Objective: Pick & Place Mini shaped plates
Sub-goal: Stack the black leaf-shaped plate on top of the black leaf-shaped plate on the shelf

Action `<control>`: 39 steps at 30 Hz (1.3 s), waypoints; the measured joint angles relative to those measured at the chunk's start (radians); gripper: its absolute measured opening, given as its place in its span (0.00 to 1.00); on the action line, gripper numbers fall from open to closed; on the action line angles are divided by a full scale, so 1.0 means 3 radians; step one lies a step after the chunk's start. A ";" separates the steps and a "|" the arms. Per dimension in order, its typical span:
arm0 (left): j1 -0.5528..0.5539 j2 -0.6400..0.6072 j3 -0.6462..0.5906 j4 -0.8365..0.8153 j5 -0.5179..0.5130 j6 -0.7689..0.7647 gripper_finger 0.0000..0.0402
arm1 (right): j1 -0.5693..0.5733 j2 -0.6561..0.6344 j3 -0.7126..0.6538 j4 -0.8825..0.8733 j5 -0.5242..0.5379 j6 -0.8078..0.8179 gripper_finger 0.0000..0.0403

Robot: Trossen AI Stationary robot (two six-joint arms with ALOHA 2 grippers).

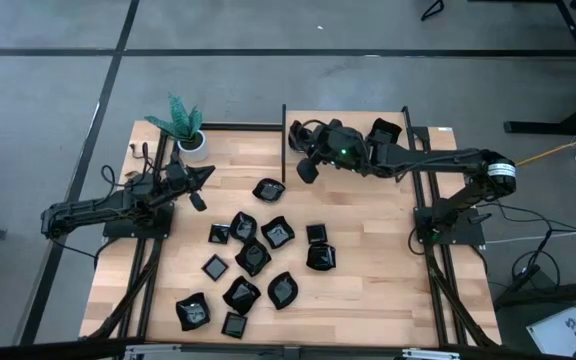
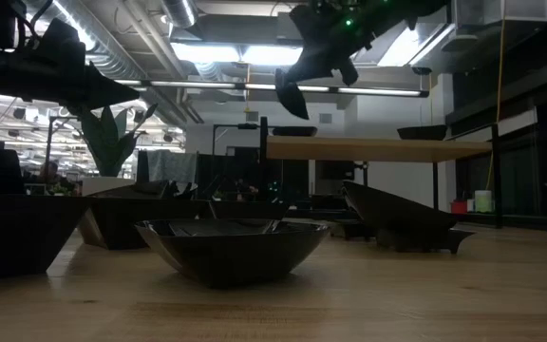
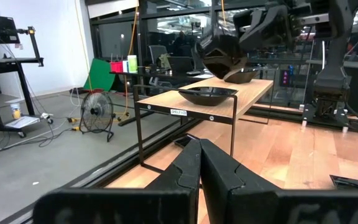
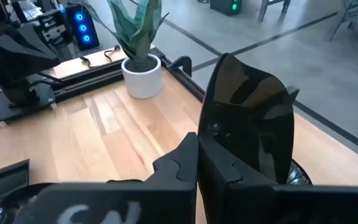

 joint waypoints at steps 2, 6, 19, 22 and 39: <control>0.0000 0.0000 0.0000 0.0000 0.0000 0.0000 0.01 | -0.0018 0.0000 0.0000 0.0010 0.0000 0.0020 0.01; 0.0000 0.0000 0.0000 0.0000 0.0000 0.0000 0.01 | -0.0021 0.0000 0.0000 0.0030 0.0000 -0.0061 0.01; 0.0000 -0.0001 0.0000 0.0000 0.0000 0.0000 0.01 | -0.0026 -0.0001 0.0000 -0.0642 -0.0239 -0.4197 0.01; -0.0001 -0.0001 0.0000 0.0000 0.0000 0.0000 0.01 | -0.0029 -0.0001 0.0000 -0.0717 -0.0007 -0.4688 0.01; 0.0000 -0.0001 0.0000 0.0000 0.0000 0.0000 0.01 | -0.0128 -0.0001 0.0000 -0.0776 0.0023 -0.4253 0.01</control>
